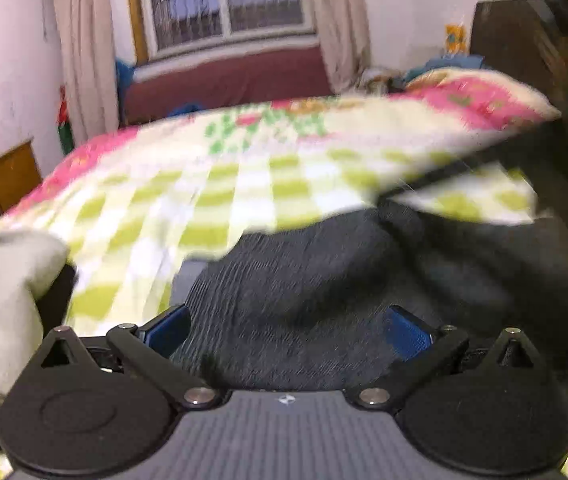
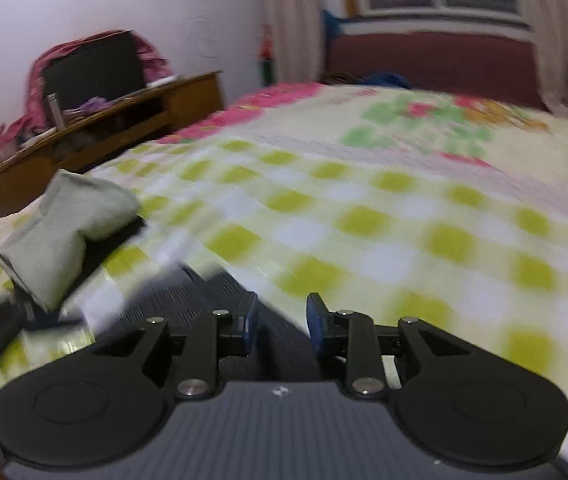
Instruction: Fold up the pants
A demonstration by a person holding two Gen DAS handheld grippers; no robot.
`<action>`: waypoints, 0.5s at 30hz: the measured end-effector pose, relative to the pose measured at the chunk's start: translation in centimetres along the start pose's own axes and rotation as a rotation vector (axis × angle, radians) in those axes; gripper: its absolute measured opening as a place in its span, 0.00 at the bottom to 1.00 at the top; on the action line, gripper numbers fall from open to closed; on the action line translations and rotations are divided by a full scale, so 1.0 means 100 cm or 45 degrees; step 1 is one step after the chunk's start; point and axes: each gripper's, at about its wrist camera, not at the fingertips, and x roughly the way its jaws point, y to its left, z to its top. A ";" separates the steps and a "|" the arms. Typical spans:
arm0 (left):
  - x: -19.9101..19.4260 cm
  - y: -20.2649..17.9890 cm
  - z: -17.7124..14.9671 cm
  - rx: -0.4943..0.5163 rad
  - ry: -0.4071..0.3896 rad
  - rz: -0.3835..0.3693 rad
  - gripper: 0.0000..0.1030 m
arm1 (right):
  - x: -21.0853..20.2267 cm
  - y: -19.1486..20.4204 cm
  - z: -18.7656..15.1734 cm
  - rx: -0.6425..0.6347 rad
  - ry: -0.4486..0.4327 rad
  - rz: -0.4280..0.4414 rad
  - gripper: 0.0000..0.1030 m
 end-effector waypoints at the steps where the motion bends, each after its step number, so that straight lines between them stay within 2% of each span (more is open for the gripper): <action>1: 0.000 -0.005 0.004 0.017 -0.010 -0.023 1.00 | -0.007 -0.011 -0.011 0.000 0.042 -0.070 0.27; 3: 0.012 -0.018 0.009 0.063 0.046 -0.042 1.00 | -0.017 -0.042 -0.037 0.072 0.149 -0.233 0.27; 5: 0.037 -0.030 0.004 0.102 0.216 -0.084 1.00 | -0.033 -0.071 -0.054 0.210 0.189 -0.271 0.27; 6: 0.048 -0.032 0.001 0.111 0.302 -0.088 1.00 | -0.051 -0.085 -0.061 0.301 0.158 -0.250 0.27; 9: 0.046 -0.039 0.003 0.102 0.303 -0.045 1.00 | -0.099 -0.115 -0.079 0.487 0.066 -0.211 0.30; 12: 0.041 -0.042 0.009 0.076 0.276 -0.048 1.00 | -0.126 -0.137 -0.102 0.624 0.064 -0.200 0.33; 13: 0.036 -0.048 0.009 0.080 0.266 -0.059 1.00 | -0.130 -0.146 -0.109 0.695 0.074 -0.166 0.35; 15: 0.031 -0.062 0.007 0.120 0.254 -0.077 1.00 | -0.127 -0.163 -0.128 0.867 0.094 -0.020 0.36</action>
